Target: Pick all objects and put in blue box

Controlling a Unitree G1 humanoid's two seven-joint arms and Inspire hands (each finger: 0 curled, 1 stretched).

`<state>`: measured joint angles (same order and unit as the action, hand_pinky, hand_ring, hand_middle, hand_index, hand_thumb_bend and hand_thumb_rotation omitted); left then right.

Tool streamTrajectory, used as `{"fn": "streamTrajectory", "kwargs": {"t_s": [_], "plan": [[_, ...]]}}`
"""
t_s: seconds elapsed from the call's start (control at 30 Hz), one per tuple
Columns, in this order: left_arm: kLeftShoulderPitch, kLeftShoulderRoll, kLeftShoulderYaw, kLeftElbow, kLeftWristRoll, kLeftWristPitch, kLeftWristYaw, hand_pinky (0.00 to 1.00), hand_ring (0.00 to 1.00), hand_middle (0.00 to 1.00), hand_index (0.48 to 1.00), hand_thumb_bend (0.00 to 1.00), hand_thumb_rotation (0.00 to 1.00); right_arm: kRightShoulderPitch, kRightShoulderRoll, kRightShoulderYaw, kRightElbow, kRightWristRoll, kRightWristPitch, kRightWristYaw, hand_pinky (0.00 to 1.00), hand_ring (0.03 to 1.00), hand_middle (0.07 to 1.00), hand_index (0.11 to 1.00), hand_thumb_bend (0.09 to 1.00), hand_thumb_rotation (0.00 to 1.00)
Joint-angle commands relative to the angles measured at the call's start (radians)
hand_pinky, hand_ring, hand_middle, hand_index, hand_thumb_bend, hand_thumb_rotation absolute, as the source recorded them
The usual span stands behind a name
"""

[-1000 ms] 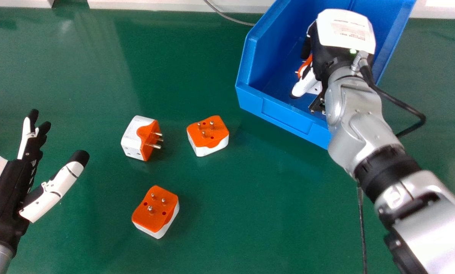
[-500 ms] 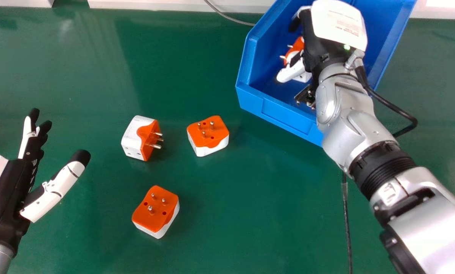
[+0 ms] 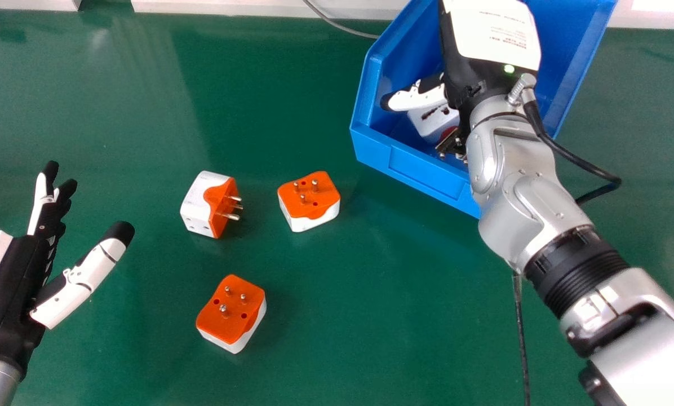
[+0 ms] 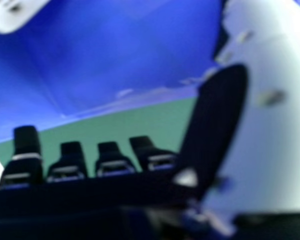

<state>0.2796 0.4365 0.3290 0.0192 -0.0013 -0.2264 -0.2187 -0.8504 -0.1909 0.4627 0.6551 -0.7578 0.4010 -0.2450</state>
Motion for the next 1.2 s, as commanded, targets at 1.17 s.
{"fn": "streamTrajectory", "kwargs": {"t_s": [1.17], "plan": [[0.020, -0.019, -0.004, -0.064, 0.010, 0.001, 0.009, 1.00, 1.00, 1.00, 1.000, 0.55, 0.64, 0.679, -0.154, 0.054, -0.898, -0.290, -0.459, 0.185, 0.82, 0.971, 0.999, 0.979, 0.383, 0.48]]}}
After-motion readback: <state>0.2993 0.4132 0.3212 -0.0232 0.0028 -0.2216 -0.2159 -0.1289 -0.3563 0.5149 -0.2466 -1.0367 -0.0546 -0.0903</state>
